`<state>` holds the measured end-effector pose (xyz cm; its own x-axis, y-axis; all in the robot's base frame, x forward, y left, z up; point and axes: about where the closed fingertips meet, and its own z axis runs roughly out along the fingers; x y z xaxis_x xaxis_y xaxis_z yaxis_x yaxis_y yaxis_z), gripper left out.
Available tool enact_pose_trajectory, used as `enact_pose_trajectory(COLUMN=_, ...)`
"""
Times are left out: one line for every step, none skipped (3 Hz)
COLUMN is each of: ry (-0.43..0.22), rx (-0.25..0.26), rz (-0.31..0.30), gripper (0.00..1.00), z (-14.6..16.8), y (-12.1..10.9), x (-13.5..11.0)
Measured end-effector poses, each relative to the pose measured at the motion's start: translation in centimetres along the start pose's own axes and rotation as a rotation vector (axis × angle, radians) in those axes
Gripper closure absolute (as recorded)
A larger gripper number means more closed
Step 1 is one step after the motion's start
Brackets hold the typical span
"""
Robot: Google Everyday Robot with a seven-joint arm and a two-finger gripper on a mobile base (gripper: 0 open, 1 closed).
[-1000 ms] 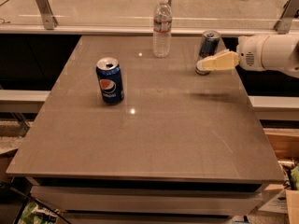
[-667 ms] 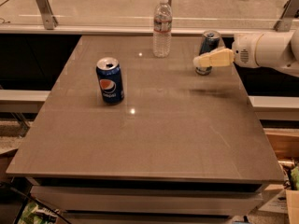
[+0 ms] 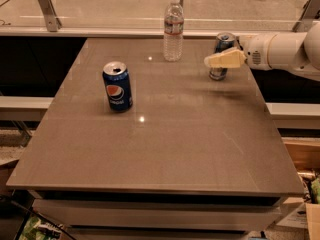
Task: Move redbull can near pepsi can
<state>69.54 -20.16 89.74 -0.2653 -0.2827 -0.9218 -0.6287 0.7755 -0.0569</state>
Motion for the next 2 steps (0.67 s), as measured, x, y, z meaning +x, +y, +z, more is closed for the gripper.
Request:
enact_pose_trajectory(ry=0.0, rx=-0.004, rz=0.0, gripper=0.4, z=0.22, y=0.17, x=-0.01)
enact_pose_trajectory(ry=0.001, rx=-0.008, rz=-0.001, gripper=0.64, z=0.43, y=0.35, x=-0.02)
